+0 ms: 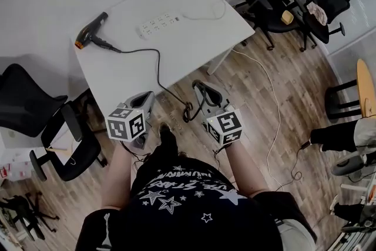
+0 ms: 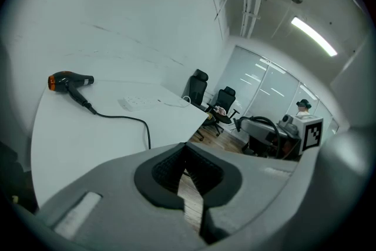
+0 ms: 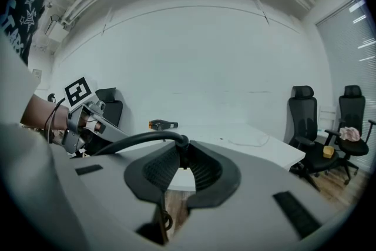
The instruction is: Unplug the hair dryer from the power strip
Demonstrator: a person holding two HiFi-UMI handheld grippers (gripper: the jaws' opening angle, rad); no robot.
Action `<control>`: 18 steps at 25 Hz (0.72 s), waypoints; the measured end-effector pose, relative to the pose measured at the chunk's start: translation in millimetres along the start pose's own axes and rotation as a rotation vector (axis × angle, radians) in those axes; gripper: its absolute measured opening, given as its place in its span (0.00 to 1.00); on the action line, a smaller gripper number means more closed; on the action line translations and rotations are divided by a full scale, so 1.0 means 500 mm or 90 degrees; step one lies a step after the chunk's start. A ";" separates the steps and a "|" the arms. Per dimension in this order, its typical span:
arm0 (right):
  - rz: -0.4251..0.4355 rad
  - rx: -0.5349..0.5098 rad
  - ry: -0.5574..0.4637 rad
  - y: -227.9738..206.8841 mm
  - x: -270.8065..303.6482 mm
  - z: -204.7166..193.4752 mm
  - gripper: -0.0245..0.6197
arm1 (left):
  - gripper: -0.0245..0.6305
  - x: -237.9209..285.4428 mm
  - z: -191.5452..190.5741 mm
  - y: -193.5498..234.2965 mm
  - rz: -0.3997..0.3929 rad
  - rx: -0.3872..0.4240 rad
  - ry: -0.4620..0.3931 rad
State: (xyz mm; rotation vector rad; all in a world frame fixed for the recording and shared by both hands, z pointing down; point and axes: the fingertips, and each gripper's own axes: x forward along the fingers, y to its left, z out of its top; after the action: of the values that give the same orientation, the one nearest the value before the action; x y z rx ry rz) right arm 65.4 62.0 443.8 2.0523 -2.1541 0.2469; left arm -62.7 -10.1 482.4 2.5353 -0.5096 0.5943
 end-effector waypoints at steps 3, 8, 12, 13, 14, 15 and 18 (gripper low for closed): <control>0.000 -0.010 0.003 0.010 -0.030 -0.004 0.13 | 0.05 -0.033 -0.021 -0.019 0.012 -0.005 -0.014; -0.023 -0.001 0.010 0.016 -0.076 -0.017 0.13 | 0.05 -0.086 -0.060 -0.056 0.016 -0.011 -0.026; -0.024 0.001 0.020 0.027 -0.111 -0.034 0.13 | 0.05 -0.129 -0.094 -0.076 0.029 -0.020 -0.030; -0.022 0.000 0.021 0.031 -0.120 -0.037 0.13 | 0.05 -0.140 -0.101 -0.081 0.034 -0.023 -0.033; -0.020 -0.002 0.023 0.037 -0.128 -0.039 0.13 | 0.05 -0.151 -0.107 -0.086 0.038 -0.024 -0.034; -0.018 -0.004 0.023 0.043 -0.135 -0.040 0.13 | 0.05 -0.162 -0.113 -0.090 0.041 -0.025 -0.036; -0.011 -0.008 0.022 0.061 -0.146 -0.044 0.13 | 0.05 -0.189 -0.130 -0.097 0.050 -0.028 -0.039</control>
State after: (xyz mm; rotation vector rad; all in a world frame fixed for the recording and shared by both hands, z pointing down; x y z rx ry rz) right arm 38.6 139.4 448.5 2.0441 -2.1117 0.2630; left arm -140.4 86.6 469.3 2.5080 -0.6391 0.5300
